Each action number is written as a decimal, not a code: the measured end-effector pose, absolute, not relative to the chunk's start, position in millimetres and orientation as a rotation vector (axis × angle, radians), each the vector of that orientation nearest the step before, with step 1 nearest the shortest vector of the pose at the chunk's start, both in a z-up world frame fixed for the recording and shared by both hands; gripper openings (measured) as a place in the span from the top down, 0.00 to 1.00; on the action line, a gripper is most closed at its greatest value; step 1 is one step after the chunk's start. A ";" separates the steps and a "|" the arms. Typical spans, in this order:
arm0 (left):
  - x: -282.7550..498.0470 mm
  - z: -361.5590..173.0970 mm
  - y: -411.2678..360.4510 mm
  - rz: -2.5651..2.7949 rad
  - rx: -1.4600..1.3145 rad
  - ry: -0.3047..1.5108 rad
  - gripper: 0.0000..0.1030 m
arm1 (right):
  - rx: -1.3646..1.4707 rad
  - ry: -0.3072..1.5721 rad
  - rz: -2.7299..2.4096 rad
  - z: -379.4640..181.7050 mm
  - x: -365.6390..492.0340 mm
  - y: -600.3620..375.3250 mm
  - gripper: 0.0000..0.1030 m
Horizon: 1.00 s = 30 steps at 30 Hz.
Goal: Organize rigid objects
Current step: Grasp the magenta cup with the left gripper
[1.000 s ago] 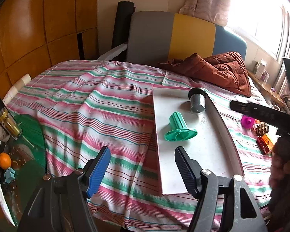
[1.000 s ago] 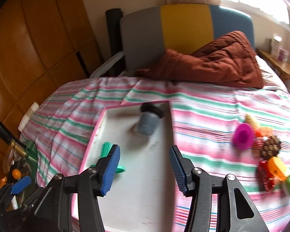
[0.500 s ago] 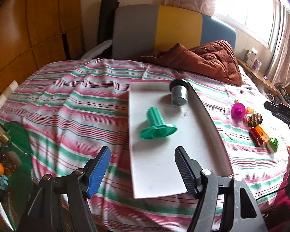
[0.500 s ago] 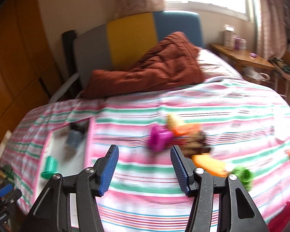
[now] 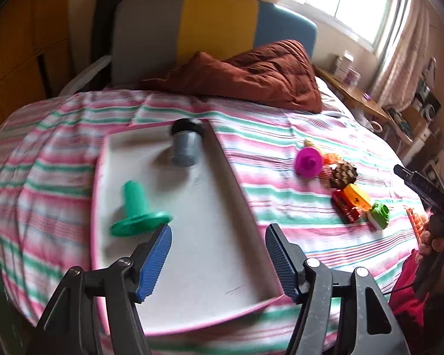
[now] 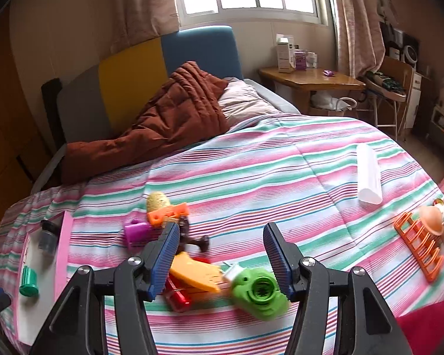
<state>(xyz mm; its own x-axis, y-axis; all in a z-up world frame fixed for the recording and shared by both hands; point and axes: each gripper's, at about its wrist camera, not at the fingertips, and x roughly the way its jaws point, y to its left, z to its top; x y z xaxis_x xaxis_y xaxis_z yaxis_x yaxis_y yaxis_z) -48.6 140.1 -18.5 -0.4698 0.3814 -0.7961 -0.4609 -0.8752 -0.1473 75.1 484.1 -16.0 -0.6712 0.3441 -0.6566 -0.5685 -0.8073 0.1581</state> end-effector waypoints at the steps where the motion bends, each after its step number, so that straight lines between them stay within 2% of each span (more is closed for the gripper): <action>1: -50.5 -18.5 154.2 2.321 -1.227 0.144 0.35 | -0.856 0.489 2.435 -18.4 76.9 487.5 0.42; 8: -61.6 -27.8 238.3 2.195 -1.157 0.325 0.35 | -0.831 0.588 2.426 -28.5 89.3 507.8 0.41; 11: -67.6 -37.2 275.3 2.096 -1.114 0.444 0.28 | -0.824 0.644 2.427 -26.4 90.5 512.3 0.41; 13: -72.7 -44.2 296.2 2.023 -1.095 0.514 0.20 | -0.815 0.673 2.432 -24.5 91.9 513.2 0.40; 16: -83.8 -52.5 323.7 1.975 -1.053 0.615 0.16 | -0.806 0.697 2.441 -21.9 93.2 513.3 0.38; 21: -103.3 -69.4 353.9 1.909 -1.048 0.697 0.05 | -0.811 0.703 2.463 -18.8 93.1 511.3 0.35; 30: -125.2 -93.0 387.7 1.832 -1.054 0.756 0.04 | -0.815 0.725 2.464 -19.9 93.9 513.7 0.35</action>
<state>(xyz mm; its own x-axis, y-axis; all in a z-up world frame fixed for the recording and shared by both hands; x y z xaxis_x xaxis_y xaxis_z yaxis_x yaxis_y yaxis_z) -125.2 387.7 -93.0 -0.2658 0.3813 -0.8854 -0.8947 -0.4396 0.0793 93.9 513.7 -19.9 -0.7279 0.2403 -0.6422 -0.5498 -0.7642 0.3371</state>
